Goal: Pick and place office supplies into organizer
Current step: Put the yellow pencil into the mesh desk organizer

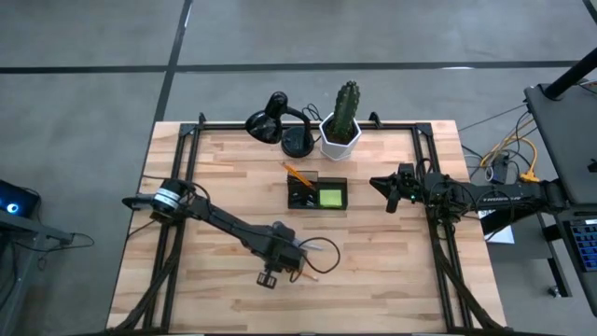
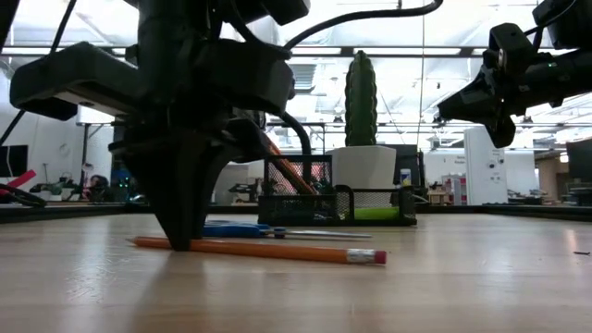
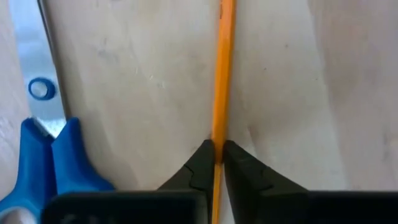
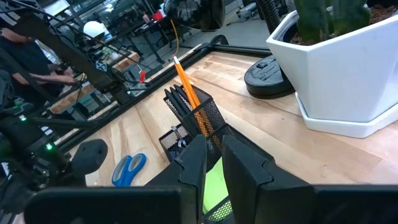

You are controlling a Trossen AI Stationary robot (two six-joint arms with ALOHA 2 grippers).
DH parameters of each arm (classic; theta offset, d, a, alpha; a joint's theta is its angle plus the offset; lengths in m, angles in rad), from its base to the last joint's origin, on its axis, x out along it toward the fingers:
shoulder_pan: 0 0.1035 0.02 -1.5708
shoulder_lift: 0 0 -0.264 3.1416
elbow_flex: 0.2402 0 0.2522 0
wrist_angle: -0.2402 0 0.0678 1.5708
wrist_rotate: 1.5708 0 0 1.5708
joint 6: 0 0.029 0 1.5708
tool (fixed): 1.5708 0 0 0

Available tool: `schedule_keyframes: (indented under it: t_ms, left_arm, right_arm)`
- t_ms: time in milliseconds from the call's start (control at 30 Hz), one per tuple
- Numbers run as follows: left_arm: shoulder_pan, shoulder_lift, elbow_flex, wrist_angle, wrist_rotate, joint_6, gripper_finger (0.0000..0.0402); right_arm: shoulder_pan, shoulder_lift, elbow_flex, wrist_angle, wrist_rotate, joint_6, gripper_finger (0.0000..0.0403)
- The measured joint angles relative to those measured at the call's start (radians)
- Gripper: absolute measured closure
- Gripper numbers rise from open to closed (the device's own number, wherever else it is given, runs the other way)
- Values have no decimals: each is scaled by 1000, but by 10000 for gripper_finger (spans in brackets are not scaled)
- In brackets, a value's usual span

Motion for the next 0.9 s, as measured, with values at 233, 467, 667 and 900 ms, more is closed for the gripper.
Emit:
schedule_keyframes:
  t_ms: [233, 467, 667, 900]
  left_arm:
    - [-1, -1, -9, 27, 2, -1, 397]
    - [-1, -3, -8, 24, 1, -2, 401]
    - [-1, -8, -8, 22, -1, -2, 401]
    - [0, -9, -11, 21, -3, -1, 401]
  right_arm:
    - [0, 0, 0, 0, 0, 0, 360]
    - [0, 0, 0, 0, 0, 0, 360]
    - [0, 0, 0, 1, 0, 1, 360]
    - [0, 0, 0, 2, 0, 4, 360]
